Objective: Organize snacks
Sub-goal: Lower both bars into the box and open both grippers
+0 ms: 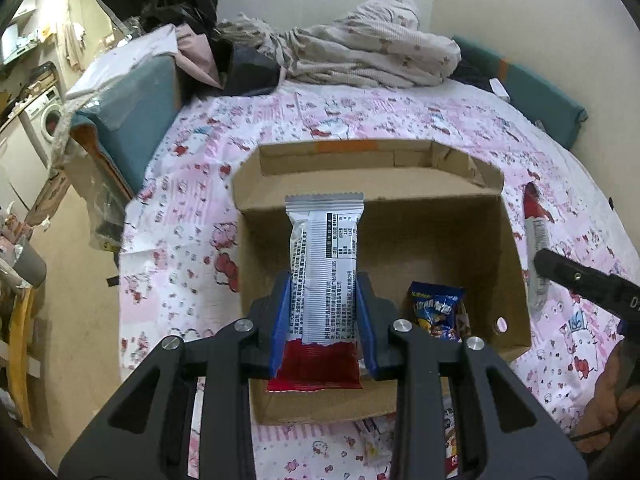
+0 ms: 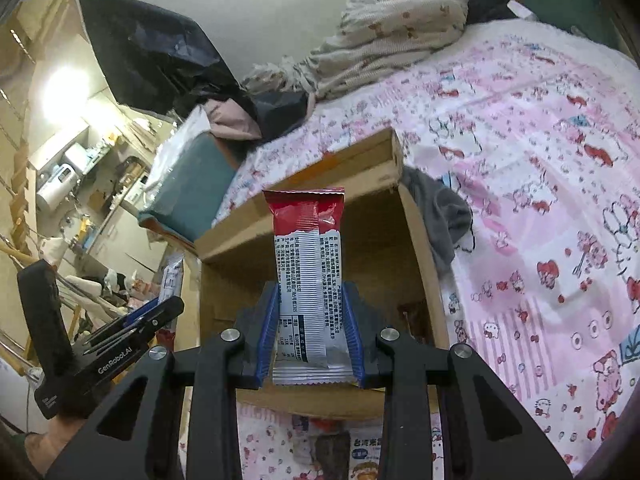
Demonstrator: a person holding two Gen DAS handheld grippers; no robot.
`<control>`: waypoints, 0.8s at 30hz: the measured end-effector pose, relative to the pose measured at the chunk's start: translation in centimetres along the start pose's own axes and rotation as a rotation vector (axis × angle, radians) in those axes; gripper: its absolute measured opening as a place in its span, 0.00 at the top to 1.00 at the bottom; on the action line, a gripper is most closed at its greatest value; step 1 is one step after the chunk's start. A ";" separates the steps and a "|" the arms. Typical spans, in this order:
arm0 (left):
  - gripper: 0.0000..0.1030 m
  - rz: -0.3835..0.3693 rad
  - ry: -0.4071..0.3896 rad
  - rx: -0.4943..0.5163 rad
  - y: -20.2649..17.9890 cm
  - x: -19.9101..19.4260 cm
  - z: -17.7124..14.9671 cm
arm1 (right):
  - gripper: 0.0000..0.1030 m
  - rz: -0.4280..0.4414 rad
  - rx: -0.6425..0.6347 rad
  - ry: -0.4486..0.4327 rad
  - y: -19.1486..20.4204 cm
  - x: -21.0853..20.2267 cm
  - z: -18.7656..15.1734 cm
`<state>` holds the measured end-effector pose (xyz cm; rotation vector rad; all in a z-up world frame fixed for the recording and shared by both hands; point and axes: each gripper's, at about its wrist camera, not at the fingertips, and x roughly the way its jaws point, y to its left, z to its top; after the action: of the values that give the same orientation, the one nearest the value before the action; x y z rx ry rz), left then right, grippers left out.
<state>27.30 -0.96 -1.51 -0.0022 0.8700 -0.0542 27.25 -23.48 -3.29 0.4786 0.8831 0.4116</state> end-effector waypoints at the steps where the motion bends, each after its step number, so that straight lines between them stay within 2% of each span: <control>1: 0.74 -0.010 0.005 0.009 -0.1 0.5 -0.2 | 0.69 -0.007 -0.001 0.011 -0.1 0.4 -0.1; 6: 0.74 -0.035 0.071 0.031 -0.4 2.9 -1.6 | 0.68 -0.041 -0.013 0.086 -1.1 2.5 -1.1; 24: 0.73 -0.078 0.115 -0.002 -0.2 4.3 -1.9 | 0.66 -0.015 -0.003 0.102 -1.2 3.7 -1.2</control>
<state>28.58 -1.37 -6.07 -0.0348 0.9848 -0.1273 28.60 -22.22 -6.95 0.4509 0.9834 0.4269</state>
